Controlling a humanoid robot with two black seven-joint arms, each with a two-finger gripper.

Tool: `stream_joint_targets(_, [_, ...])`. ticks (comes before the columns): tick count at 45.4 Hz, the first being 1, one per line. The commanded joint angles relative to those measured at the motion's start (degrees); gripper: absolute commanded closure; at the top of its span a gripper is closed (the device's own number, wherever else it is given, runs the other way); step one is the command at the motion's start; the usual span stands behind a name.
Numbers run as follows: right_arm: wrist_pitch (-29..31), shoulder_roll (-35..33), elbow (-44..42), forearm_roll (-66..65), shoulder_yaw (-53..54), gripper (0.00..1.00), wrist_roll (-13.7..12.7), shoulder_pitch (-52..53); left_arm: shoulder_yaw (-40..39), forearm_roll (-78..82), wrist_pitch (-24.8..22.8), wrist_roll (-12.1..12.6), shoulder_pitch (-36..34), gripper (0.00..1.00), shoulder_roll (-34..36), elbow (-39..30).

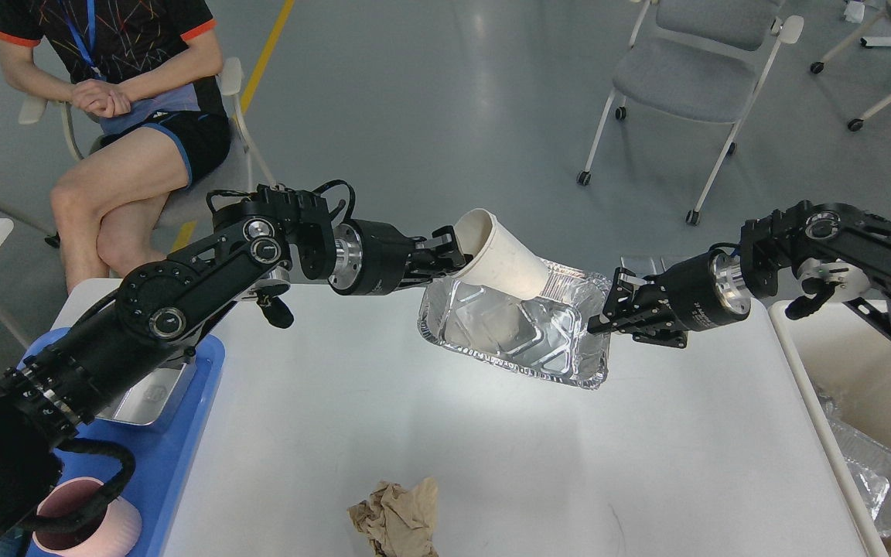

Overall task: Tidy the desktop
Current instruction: 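Lift the paper cup and drop it into the held foil tray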

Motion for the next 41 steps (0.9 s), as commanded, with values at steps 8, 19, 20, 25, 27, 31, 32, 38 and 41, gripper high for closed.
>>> stream_joint_targets(8, [0.01, 0.00, 0.00, 0.00, 0.00, 1.00, 0.00, 0.00, 0.02, 0.08, -0.01, 0.01, -0.05, 0.03, -0.04, 0.00])
stream_joint_targets(19, [0.01, -0.17, 0.00, 0.00, 0.00, 1.00, 0.00, -0.09, 0.02, 0.08, -0.01, 0.01, -0.05, 0.03, -0.30, 0.00])
stream_joint_targets(20, [0.01, -0.17, 0.09, 0.00, 0.00, 1.00, 0.00, -0.09, 0.02, 0.08, -0.01, 0.01, -0.05, 0.03, -0.39, 0.00])
stream_joint_targets(25, [0.01, -0.17, 0.00, 0.00, 0.00, 1.00, -0.09, -0.09, 0.02, 0.08, -0.01, 0.01, -0.05, 0.03, -0.39, 0.00])
stream_joint_targets(27, [0.01, -0.17, 0.00, 0.00, 0.00, 1.00, 0.00, -0.17, 0.02, 0.08, -0.01, 0.01, -0.05, 0.03, -0.39, 0.00])
stream_joint_targets(31, [0.01, -0.17, 0.00, 0.00, 0.00, 1.00, 0.00, -0.18, 0.02, 0.08, -0.01, 0.10, -0.05, 0.03, -0.39, 0.00])
stream_joint_targets(32, [0.01, -0.17, 0.09, 0.00, 0.00, 1.00, 0.00, -0.18, 0.02, 0.08, -0.01, 0.01, -0.05, 0.03, -0.39, 0.00])
stream_joint_targets(38, [0.01, -0.17, 0.00, 0.00, 0.00, 1.00, -0.08, -0.18, -0.07, 0.08, -0.01, 0.01, -0.14, 0.03, -0.39, -0.18])
stream_joint_targets(41, [0.01, -0.17, 0.00, 0.00, 0.00, 1.00, 0.00, -0.18, -0.07, 0.08, -0.01, 0.01, -0.14, 0.03, -0.47, -0.18])
